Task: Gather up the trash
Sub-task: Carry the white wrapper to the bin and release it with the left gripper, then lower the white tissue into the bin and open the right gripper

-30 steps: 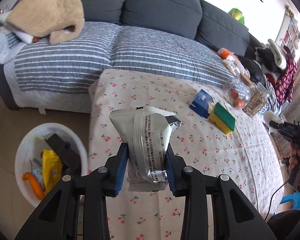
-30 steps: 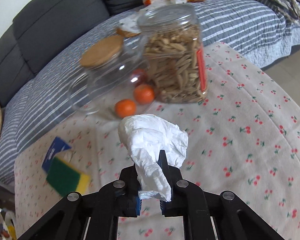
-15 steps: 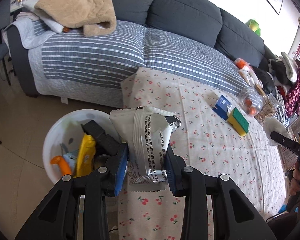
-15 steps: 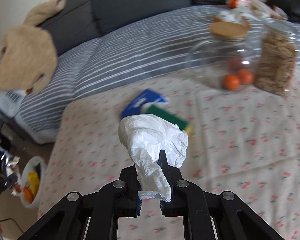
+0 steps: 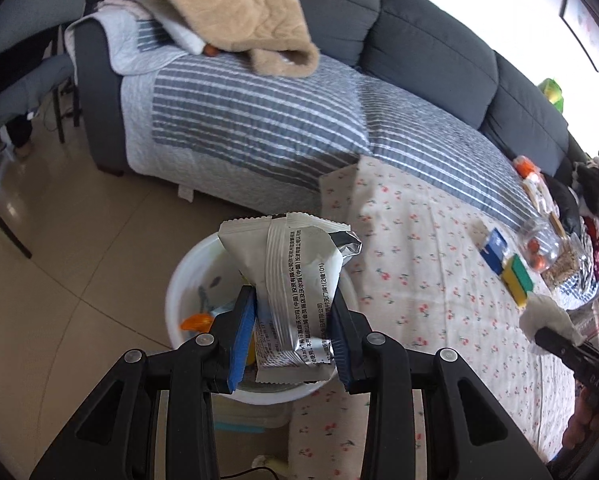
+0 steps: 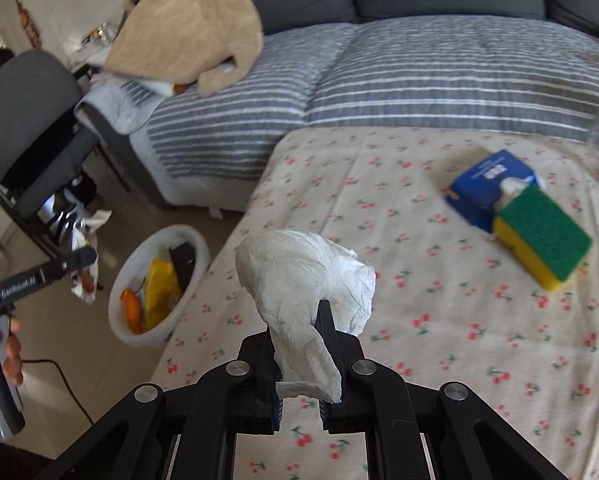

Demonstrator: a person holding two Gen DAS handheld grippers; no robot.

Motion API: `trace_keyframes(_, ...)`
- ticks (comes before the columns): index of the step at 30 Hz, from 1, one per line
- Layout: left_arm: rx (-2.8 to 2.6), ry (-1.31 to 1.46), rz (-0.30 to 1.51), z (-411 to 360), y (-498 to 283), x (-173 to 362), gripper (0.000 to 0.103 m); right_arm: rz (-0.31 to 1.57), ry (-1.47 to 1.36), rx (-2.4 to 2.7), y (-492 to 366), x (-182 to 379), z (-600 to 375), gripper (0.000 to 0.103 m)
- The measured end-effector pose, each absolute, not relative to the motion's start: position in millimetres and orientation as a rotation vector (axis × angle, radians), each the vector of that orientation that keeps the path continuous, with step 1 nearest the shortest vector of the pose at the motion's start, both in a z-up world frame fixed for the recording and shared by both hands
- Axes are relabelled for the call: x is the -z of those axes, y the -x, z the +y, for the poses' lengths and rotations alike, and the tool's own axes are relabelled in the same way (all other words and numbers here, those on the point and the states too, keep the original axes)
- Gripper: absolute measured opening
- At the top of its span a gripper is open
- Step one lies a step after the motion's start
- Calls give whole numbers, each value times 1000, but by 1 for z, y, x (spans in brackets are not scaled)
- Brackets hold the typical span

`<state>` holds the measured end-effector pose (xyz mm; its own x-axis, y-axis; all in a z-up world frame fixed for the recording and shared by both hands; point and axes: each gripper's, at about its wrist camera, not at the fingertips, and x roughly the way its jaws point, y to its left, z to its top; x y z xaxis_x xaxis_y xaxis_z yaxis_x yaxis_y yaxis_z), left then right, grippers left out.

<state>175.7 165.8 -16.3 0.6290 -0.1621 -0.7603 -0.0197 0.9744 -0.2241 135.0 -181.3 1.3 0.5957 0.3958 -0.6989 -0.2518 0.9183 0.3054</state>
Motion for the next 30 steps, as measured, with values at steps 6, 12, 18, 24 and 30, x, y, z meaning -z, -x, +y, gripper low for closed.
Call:
trace_keyframes(6,40,297,922,192,-194,39,48,887,-146,-413,-144,13,-149,12)
trace_keyframes(12,-7,353,979,206,-197,48,82,909,-124,-424,-148,23,-131,12)
trace_keyframes(18,-70,259,1044,212,-181,50,87,928,-118,-441,-149,27,-116,12)
trace_keyframes(24,-104,245,1075,230,-166,52,87,972,-134,-476,-162,38,-79,12)
trace_keyframes(30,-154,217,1073,248,-158,53,87,1026,-166,-512,-185,60,-26,12)
